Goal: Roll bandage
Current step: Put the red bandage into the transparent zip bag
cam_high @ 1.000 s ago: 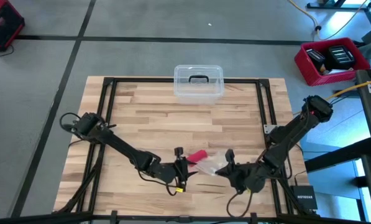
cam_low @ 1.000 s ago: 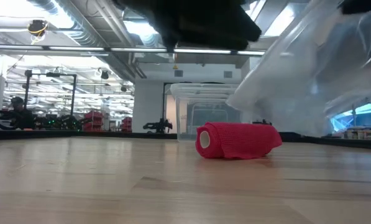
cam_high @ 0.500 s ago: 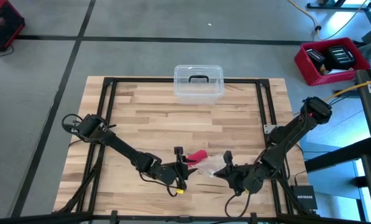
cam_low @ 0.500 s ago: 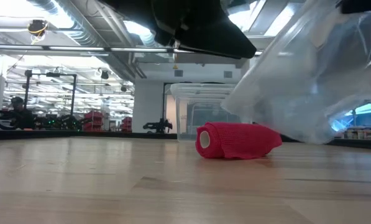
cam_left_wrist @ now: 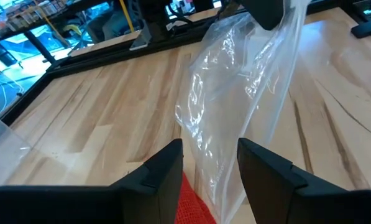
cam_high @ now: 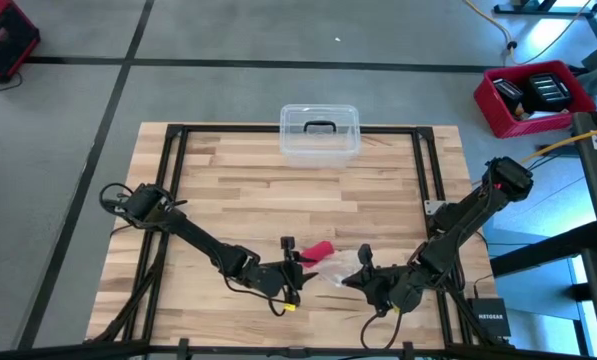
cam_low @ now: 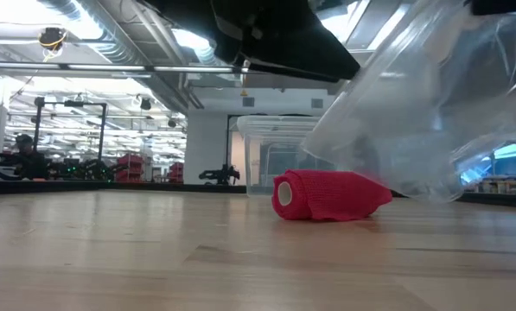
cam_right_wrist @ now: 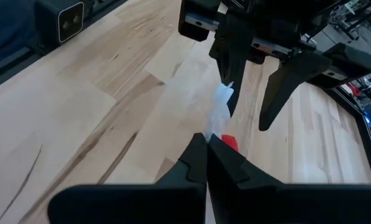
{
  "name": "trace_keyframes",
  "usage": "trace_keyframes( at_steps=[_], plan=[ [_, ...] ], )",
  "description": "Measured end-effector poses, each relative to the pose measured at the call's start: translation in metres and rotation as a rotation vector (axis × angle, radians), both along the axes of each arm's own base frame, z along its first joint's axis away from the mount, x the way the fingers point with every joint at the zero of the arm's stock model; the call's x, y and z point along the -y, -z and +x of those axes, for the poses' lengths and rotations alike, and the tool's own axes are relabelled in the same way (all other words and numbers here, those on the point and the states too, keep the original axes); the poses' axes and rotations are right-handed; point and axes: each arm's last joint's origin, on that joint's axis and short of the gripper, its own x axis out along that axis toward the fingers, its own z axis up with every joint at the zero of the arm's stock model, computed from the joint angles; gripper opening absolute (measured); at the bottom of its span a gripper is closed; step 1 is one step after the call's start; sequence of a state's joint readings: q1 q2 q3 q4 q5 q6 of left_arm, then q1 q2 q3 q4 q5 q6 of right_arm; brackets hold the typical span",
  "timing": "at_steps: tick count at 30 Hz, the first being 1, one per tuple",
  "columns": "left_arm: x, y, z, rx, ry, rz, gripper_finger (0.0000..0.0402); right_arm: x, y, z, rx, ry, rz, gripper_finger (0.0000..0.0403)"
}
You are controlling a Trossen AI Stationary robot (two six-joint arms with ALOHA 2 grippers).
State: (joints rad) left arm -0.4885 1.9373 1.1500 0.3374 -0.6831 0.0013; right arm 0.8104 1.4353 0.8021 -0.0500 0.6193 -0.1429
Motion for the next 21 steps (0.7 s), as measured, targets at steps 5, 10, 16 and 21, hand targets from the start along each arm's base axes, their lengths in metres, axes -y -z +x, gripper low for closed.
trace_keyframes(
  at_steps=[5, 10, 16, 21],
  plan=[
    [0.001, -0.001, 0.001, 0.010, 0.011, -0.005, 0.0145, 0.000, 0.000, 0.000, 0.000, 0.001, -0.002, 0.0002],
    [0.001, -0.001, 0.001, 0.002, 0.041, -0.018, 0.0145, 0.002, 0.000, 0.001, -0.001, 0.008, -0.002, 0.0003],
    [-0.004, 0.000, 0.003, -0.003, 0.035, 0.000, 0.0145, 0.003, 0.000, 0.003, -0.003, 0.010, 0.000, 0.0003],
    [-0.010, 0.000, 0.006, -0.003, 0.020, -0.001, 0.0145, 0.002, 0.000, 0.003, -0.003, -0.001, 0.019, 0.0003]
  ],
)
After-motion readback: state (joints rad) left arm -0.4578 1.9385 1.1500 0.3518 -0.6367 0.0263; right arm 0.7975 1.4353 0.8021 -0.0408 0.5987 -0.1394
